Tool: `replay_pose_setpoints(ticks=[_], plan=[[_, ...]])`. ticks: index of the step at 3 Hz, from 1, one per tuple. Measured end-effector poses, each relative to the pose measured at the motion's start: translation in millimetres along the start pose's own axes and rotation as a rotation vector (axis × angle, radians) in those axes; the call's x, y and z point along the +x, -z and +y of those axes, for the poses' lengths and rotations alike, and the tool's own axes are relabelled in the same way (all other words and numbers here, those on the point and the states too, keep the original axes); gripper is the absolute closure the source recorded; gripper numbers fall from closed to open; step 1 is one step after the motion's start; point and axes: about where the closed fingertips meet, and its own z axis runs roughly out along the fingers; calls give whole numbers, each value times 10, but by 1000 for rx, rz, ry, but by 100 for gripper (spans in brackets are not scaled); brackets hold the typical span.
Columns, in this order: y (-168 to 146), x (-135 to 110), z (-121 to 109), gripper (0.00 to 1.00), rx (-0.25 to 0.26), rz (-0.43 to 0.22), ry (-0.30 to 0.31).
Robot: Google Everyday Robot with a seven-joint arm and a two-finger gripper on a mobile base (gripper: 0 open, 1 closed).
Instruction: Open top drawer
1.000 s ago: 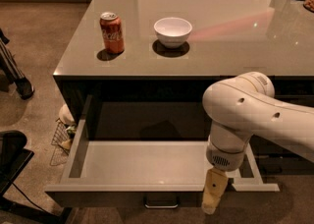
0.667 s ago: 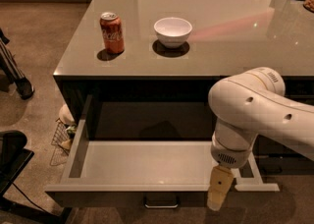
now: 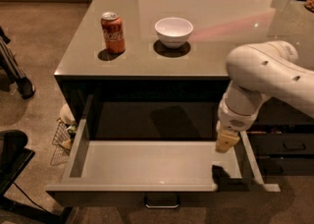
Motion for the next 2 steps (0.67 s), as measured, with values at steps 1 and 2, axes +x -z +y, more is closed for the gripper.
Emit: replay_pose_setpoints(ticks=[1, 2], plan=[[-311, -27, -348, 69, -21, -101, 34], [-742, -10, -331, 92, -80, -189, 30]])
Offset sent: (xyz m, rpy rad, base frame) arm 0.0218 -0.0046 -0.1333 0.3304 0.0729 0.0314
